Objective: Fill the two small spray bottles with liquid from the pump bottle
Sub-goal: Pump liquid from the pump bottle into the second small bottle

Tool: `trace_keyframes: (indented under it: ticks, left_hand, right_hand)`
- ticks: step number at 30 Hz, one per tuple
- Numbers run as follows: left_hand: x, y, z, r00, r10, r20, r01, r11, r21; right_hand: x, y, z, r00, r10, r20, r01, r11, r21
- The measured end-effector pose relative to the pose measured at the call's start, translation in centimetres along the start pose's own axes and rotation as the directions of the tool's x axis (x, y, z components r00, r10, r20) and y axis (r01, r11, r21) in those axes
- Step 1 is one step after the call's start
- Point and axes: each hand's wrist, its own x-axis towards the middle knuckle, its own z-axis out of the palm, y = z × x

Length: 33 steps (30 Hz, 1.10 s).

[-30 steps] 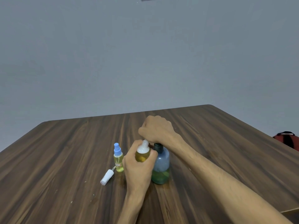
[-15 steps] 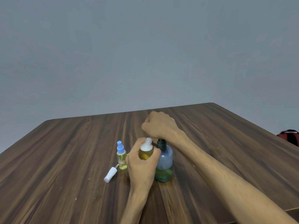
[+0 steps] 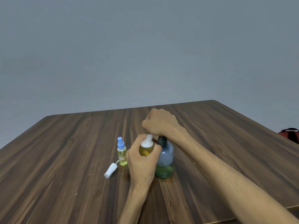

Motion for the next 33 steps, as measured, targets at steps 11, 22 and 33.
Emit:
trace_keyframes:
  ticks: [11, 22, 33]
  left_hand:
    - [0.04, 0.02, 0.02, 0.999, -0.036, -0.003, 0.036, 0.999, -0.01]
    - [-0.03, 0.0, 0.01, 0.999, -0.047, 0.0, 0.047, 0.999, -0.017]
    - [-0.04, -0.13, -0.05, 0.999, -0.034, 0.007, 0.034, 0.999, -0.009]
  right_hand:
    - [-0.12, 0.07, 0.43, 1.0, 0.011, -0.014, -0.011, 1.0, -0.029]
    - [0.02, -0.05, 0.29, 1.0, -0.003, 0.008, 0.003, 0.998, -0.057]
    - [-0.05, 0.09, 0.01, 0.999, -0.016, -0.03, 0.016, 1.0, -0.002]
